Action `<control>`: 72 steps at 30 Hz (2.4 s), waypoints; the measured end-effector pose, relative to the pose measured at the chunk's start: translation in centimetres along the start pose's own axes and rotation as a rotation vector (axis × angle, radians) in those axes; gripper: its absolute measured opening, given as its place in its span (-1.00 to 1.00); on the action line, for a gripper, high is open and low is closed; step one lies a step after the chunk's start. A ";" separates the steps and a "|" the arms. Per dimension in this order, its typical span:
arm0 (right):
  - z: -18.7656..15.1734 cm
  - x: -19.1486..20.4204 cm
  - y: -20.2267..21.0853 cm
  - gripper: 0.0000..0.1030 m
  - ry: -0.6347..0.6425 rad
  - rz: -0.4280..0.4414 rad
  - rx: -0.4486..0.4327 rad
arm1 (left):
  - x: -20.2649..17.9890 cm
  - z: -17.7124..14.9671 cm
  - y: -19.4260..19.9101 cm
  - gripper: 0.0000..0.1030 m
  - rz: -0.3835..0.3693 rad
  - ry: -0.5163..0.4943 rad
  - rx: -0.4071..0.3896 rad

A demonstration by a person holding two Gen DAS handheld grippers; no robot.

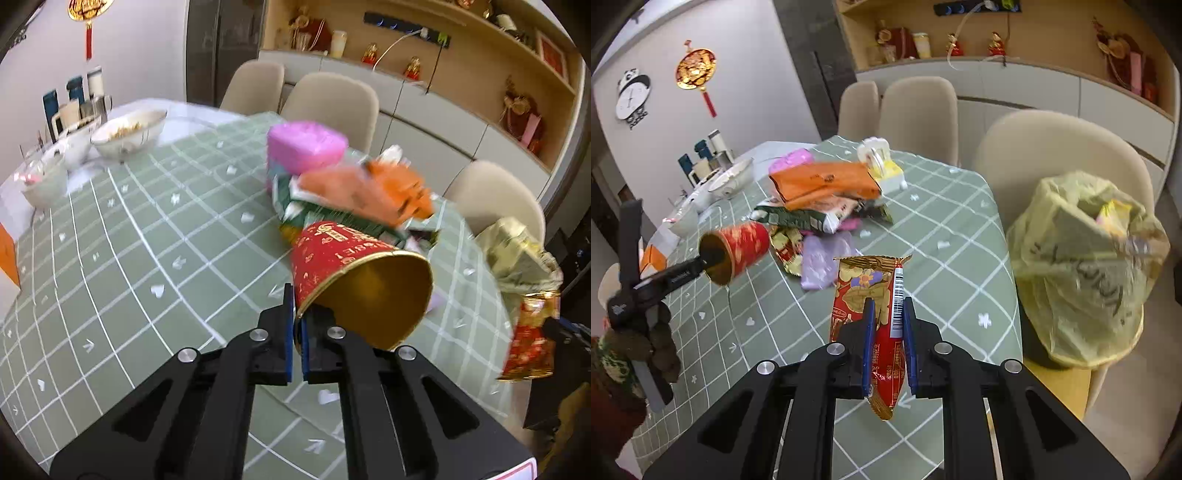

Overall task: Collect trash
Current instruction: 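Grasp the red snack wrapper with the right gripper while the left gripper grasps the red paper cup, then carry the red cup and red wrapper over to the yellow bag with both grippers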

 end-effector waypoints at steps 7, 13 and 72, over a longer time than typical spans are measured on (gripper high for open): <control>3.5 -0.8 2.4 -0.71 0.050 0.032 -0.077 | -4.4 4.0 4.7 -0.95 -0.067 -0.007 -0.102; 7.6 -3.9 6.3 -0.71 0.061 0.018 -0.190 | -10.3 8.1 7.7 -0.95 -0.130 -0.066 -0.206; 10.5 -34.7 10.2 -0.71 -0.148 -0.154 -0.311 | -44.7 5.2 -13.5 -0.95 -0.297 -0.375 0.238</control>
Point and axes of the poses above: each gripper's, at about its wrist camera, not at the fingertips, and y roughly against the way its jaws point, x to its left, z to its top, the point moved 3 cm from there along -y, roughly the way its jaws point, and after that the axes turned 1 degree about x, right-handed, at the moved point
